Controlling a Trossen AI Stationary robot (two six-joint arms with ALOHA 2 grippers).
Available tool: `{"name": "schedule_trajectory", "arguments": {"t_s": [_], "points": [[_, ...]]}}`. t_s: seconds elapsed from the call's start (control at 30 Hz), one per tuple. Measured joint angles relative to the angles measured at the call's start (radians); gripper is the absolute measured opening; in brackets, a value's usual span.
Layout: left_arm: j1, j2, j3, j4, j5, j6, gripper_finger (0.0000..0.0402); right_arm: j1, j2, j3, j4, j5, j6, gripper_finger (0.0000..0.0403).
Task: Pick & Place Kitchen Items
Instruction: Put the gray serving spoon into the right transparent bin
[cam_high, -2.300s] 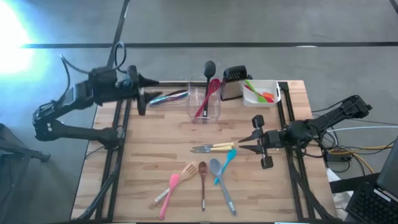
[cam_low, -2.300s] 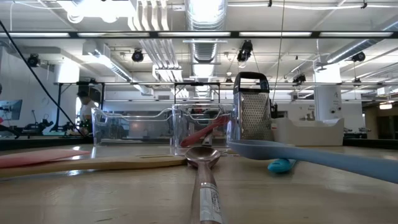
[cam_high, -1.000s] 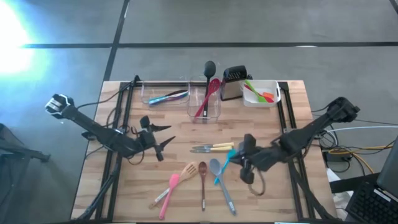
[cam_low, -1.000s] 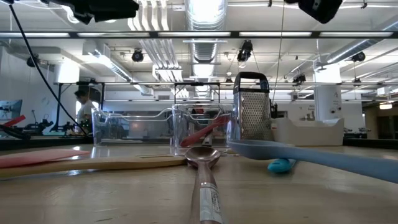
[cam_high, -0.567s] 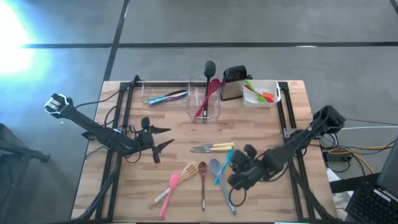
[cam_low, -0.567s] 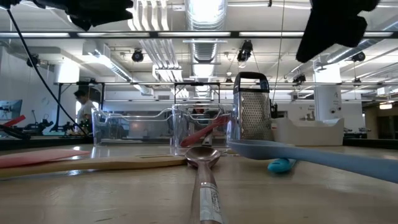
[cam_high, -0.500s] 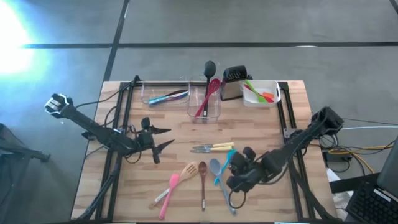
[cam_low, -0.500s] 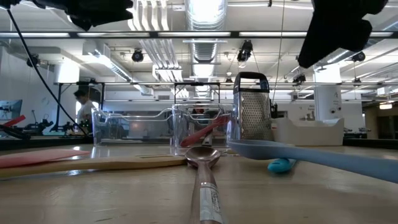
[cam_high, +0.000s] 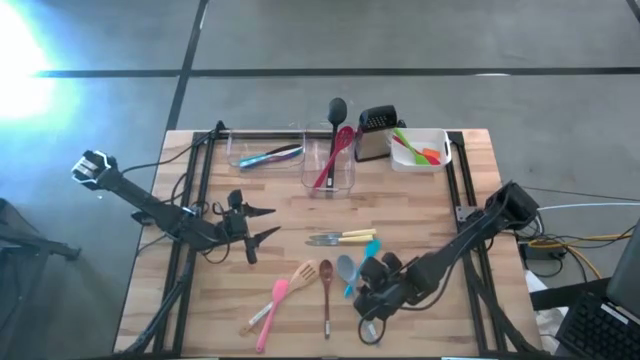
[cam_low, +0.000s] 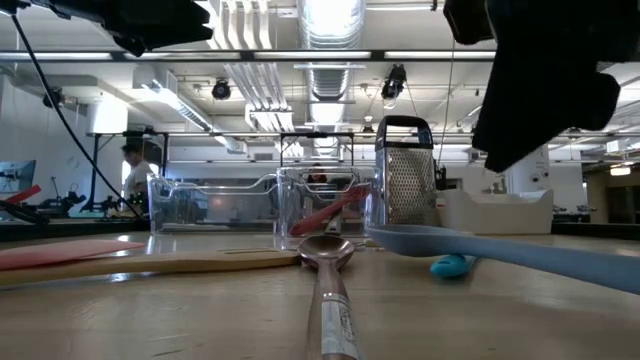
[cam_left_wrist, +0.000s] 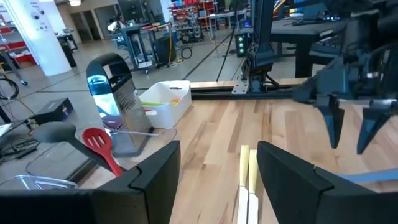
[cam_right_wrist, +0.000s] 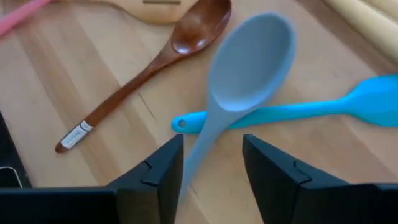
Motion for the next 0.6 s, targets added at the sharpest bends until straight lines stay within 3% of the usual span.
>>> {"name": "schedule_trajectory", "arguments": {"t_s": [0.27, 0.6], "points": [[0.0, 0.0, 0.0, 0.0, 0.0, 0.006, 0.0218, 0.0, 0.077, -0.001, 0.029, -0.033, 0.076, 0.018], [0.0, 0.0, 0.0, -0.001, -0.001, 0.008, 0.0218, -0.002, 0.155, 0.0, 0.089, -0.056, 0.096, 0.017]]}}
